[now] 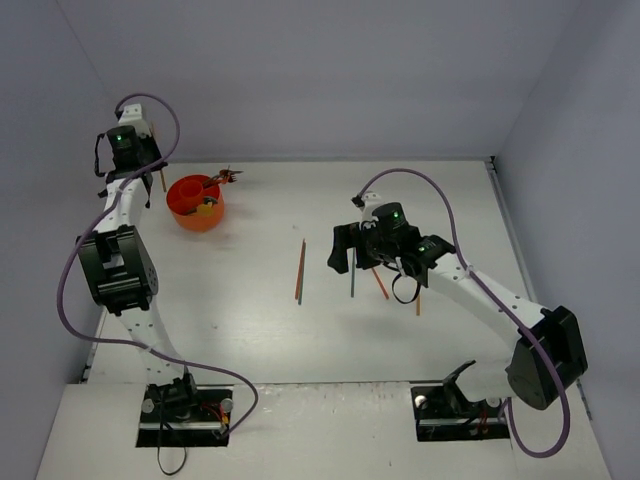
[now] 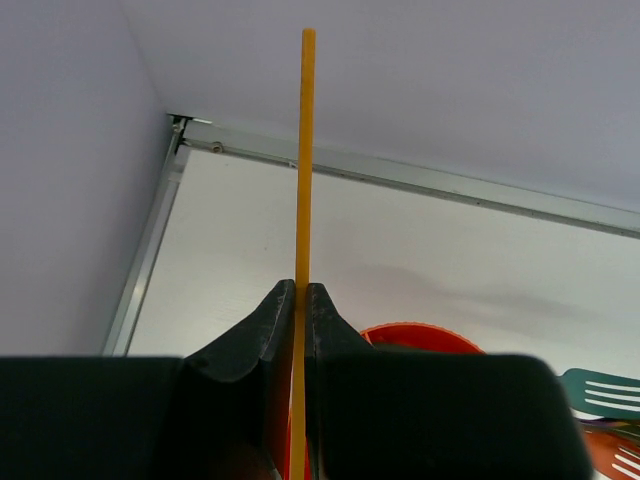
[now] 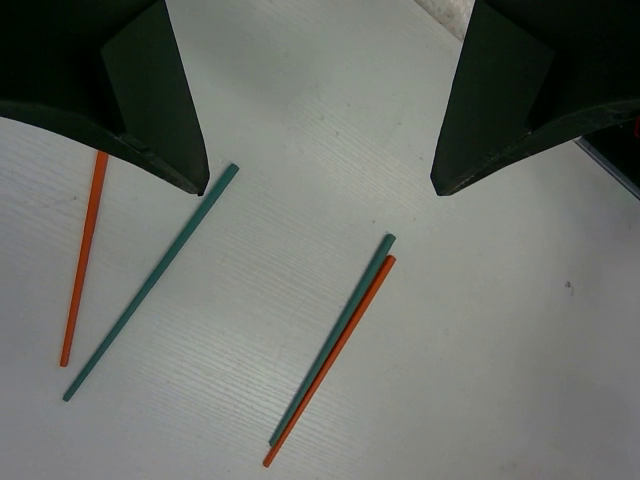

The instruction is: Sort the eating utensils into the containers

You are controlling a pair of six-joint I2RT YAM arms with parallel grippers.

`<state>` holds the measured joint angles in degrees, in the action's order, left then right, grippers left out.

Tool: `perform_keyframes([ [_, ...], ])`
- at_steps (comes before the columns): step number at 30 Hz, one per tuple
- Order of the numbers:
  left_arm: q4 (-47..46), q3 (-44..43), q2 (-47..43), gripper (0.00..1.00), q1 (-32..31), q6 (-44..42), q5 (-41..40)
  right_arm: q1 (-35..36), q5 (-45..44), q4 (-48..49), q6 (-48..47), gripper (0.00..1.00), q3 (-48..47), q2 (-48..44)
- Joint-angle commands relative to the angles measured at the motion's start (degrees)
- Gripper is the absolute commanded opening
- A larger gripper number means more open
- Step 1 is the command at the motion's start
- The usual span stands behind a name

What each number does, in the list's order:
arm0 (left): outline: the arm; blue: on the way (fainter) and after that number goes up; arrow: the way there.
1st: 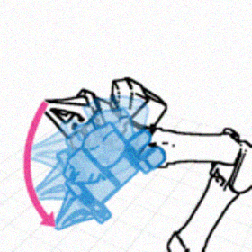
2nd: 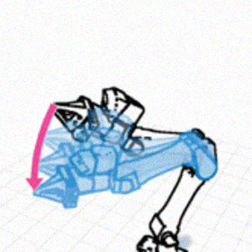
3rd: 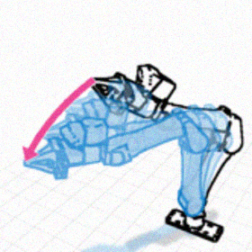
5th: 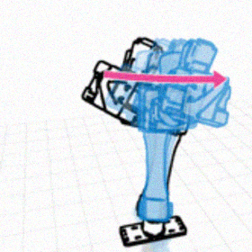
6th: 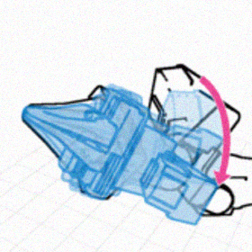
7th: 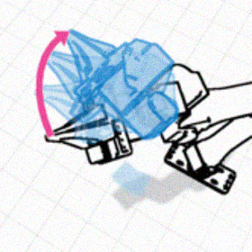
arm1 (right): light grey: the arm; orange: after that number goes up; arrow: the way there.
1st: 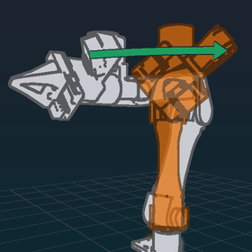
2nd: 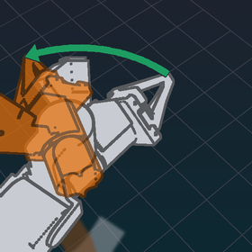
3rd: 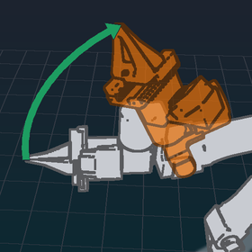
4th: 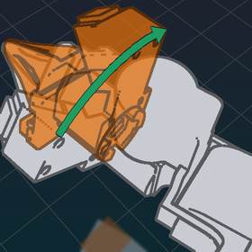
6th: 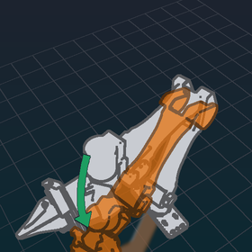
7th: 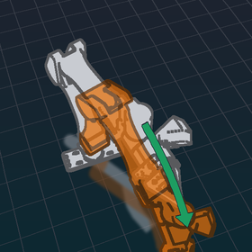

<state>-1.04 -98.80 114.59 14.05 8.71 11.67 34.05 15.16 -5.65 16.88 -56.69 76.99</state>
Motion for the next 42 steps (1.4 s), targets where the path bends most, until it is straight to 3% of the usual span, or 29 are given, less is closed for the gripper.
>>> perform_keyframes([
  [1,-9.2,-3.3,-2.0,0.00,-0.4,-1.6,3.2,-0.8,-1.1,1.8,0.4,0.91,-3.5,1.4],
  [22,-18.2,10.1,-3.2,0.00,-2.1,-3.7,3.9,-1.9,0.0,1.8,-0.4,0.91,-2.6,2.0],
  [42,-18.5,18.2,-12.1,0.12,-2.2,-4.7,1.8,-1.9,0.2,1.8,0.9,0.91,1.1,-4.3],
])
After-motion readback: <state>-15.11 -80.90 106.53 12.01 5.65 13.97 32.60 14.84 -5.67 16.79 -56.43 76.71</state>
